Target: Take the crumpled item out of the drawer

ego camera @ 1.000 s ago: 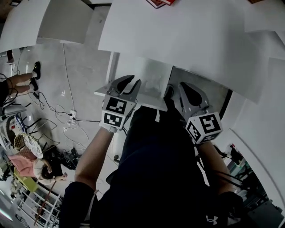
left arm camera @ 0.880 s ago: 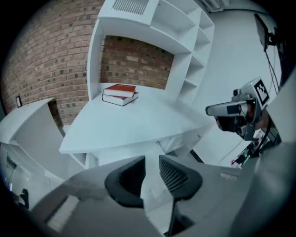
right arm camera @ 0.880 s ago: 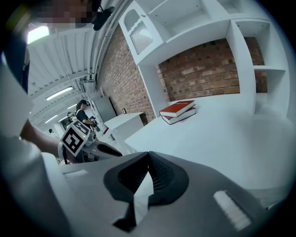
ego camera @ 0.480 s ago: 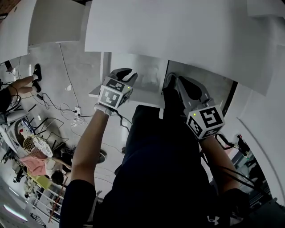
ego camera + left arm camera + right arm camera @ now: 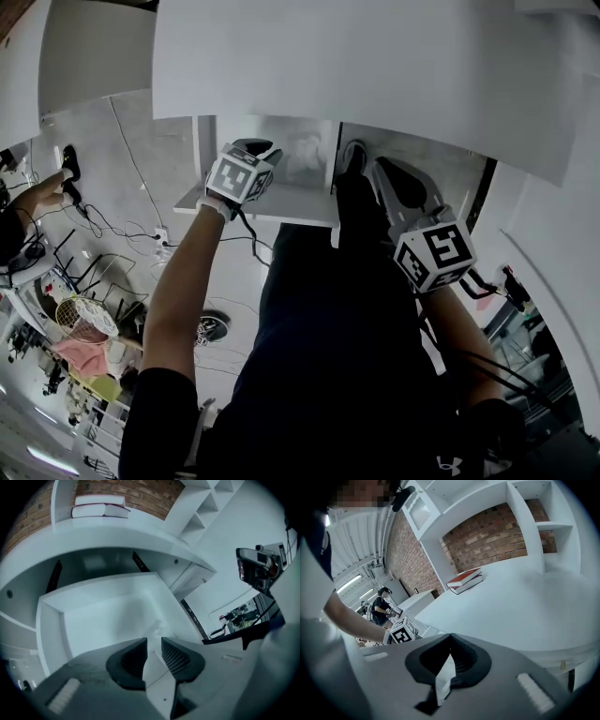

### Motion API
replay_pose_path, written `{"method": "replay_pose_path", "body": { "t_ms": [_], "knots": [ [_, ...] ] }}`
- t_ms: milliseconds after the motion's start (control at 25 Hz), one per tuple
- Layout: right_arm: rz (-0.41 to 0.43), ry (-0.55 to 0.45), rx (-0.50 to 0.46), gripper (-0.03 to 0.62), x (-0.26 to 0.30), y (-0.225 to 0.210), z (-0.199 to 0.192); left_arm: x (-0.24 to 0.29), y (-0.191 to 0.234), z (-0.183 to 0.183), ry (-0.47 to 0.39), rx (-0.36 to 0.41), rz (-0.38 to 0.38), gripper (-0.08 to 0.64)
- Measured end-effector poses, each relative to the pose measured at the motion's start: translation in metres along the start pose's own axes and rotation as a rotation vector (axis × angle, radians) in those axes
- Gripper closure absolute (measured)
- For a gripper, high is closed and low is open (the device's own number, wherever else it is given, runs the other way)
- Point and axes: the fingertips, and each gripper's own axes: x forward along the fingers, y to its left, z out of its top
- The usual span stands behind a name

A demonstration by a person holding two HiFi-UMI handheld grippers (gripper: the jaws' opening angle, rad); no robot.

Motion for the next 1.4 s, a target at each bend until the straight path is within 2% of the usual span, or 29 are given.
{"method": "replay_pose_path", "body": {
  "t_ms": [600, 1120, 1240, 1400],
  "knots": [
    [-0.067, 0.005, 0.081, 0.589, -0.011, -0.021, -0.022, 0.055, 0.009, -0.017, 0.147, 0.002, -0.045, 0.454],
    [-0.104, 0.002, 0.121, 0.589, -0.018, -0.027, -0.032, 0.074, 0.004, -0.03, 0.24, 0.026, -0.096, 0.456],
    [-0.099, -0.005, 0.116, 0.589, -0.017, -0.026, -0.032, 0.073, 0.002, -0.031, 0.244, 0.019, -0.103, 0.514],
    [-0.09, -0.007, 0.109, 0.589, -0.019, -0.023, -0.031, 0.067, -0.001, -0.03, 0.238, 0.017, -0.109, 0.529]
  ]
}}
